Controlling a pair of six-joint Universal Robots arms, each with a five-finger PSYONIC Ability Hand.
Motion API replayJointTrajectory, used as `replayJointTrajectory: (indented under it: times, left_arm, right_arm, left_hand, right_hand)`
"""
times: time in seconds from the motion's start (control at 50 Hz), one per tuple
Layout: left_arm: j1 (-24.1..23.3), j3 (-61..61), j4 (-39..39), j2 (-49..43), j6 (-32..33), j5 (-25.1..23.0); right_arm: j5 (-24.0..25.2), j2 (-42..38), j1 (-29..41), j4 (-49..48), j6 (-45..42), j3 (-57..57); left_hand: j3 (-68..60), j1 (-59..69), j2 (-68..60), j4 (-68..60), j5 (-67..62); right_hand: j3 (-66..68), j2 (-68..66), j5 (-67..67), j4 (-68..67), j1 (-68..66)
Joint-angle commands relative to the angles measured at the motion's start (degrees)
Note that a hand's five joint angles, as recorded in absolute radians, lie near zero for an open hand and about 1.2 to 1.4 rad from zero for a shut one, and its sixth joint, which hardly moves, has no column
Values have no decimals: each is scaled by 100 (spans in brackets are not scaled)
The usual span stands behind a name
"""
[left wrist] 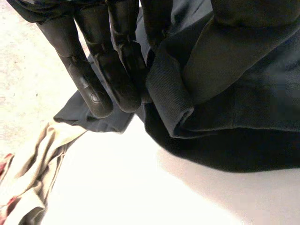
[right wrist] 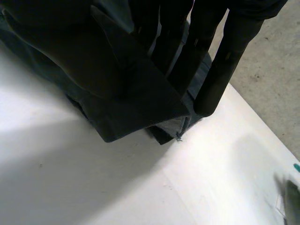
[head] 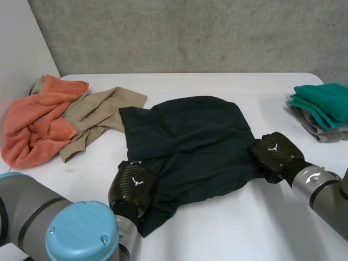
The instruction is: Fold the laundry.
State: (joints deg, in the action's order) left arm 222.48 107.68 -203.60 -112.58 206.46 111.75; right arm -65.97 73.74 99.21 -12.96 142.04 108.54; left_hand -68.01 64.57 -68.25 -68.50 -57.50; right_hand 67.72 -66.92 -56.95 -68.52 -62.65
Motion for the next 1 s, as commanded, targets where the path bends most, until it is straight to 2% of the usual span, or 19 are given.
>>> replayJointTrajectory:
  times: [0.02, 0.1, 0.16, 0.26, 0.34, 0.38, 0.54, 0.68, 0.78, 0.8, 0.84, 0.86, 0.9, 0.92, 0.94, 1.0]
  left_arm:
    - [41, 60, 84, 710, 35, -57]
    - [41, 60, 487, 1352, 53, -267]
    - [6, 8, 1251, 1757, 26, -487]
    - [-82, -19, 2725, 2056, 17, -611]
    - [-178, 7, 3404, 1960, -9, -628]
    - [-188, 8, 3424, 1924, -18, -628]
    - [23, -343, 2388, 1178, 79, -602]
    - [498, -905, 1228, 519, 210, -655]
    - [945, -1976, 647, -184, 728, -953]
    - [1025, -2231, 585, -263, 843, -1023]
    - [1262, -3013, 287, -396, 1036, -1295]
    - [1350, -3512, 42, -387, 1089, -1444]
    - [1421, -4059, -345, -379, 1081, -1621]
    - [1464, -4297, -582, -370, 1064, -1709]
    - [1474, -4734, -1063, -352, 1002, -1901]
    - [1509, -5247, -1742, -335, 862, -2043]
  right_arm:
    - [22, 727, -15, 1291, -220, -333]
    - [40, 1141, -33, 2346, -492, -588]
    - [49, 1300, -68, 2990, -809, -712]
    - [40, 1476, -313, 4351, -2054, -686]
    - [57, 1476, -551, 4871, -2820, -563]
    - [58, 1476, -587, 4882, -2919, -554]
    - [49, 1090, -394, 4285, -2279, -773]
    - [-56, 510, 19, 3116, -1206, -1247]
    - [-688, -149, 450, 2194, -749, -2195]
    - [-994, -341, 572, 1870, -574, -2719]
    - [-1303, -457, 696, 1491, -389, -3241]
    - [-1531, -518, 810, 967, -179, -3739]
    - [-1612, -528, 924, 394, 24, -4059]
    - [-1612, -510, 1047, -410, 304, -4322]
    - [-1612, -501, 1074, -749, 419, -4376]
    - [-1691, -440, 1153, -2170, 893, -4526]
  left_hand:
    - [-1199, 1543, -1175, -1150, -1250]
    - [-1199, 1543, -1175, -1150, -1250]
    - [-1199, 1543, -1175, -1150, -1250]
    - [-1199, 1543, -1175, -1150, -1250]
    - [-1199, 1543, -1175, -1150, -1250]
    - [-1199, 1543, -1175, -1150, -1250]
    - [-1199, 1543, -1175, -1150, -1250]
    - [-1199, 1543, -1175, -1150, -1250]
    - [-1199, 1543, -1175, -1150, -1250]
    - [-1199, 1543, -1175, -1150, -1250]
    - [-1199, 1543, -1175, -1150, -1250]
    - [-1199, 1543, -1175, -1150, -1250]
    - [-1199, 1543, -1175, -1150, -1250]
    - [-1199, 1543, -1175, -1150, -1250]
    - [-1199, 1543, -1175, -1150, -1250]
    - [-1199, 1543, -1175, -1150, -1250]
  right_hand:
    - [1228, -1308, -1305, -1148, -1735]
    - [1228, -1308, -1305, -1148, -1735]
    - [1228, -1308, -1305, -1148, -1735]
    - [1228, -1308, -1305, -1148, -1735]
    - [1228, -1308, -1305, -1148, -1735]
    - [1228, -1308, -1305, -1148, -1735]
    - [1228, -1308, -1305, -1148, -1735]
    - [1228, -1308, -1305, -1148, -1735]
    - [1228, -1308, -1305, -1148, -1735]
    - [1228, -1308, -1305, -1148, -1735]
    - [1228, -1308, -1305, -1148, -1735]
    - [1228, -1308, -1305, -1148, -1735]
    - [1228, -1308, -1305, -1148, -1735]
    - [1228, -1308, -1305, -1148, -1735]
    - [1228, -1308, -1305, -1148, -1735]
    - [1228, -1308, -1305, -1148, -1735]
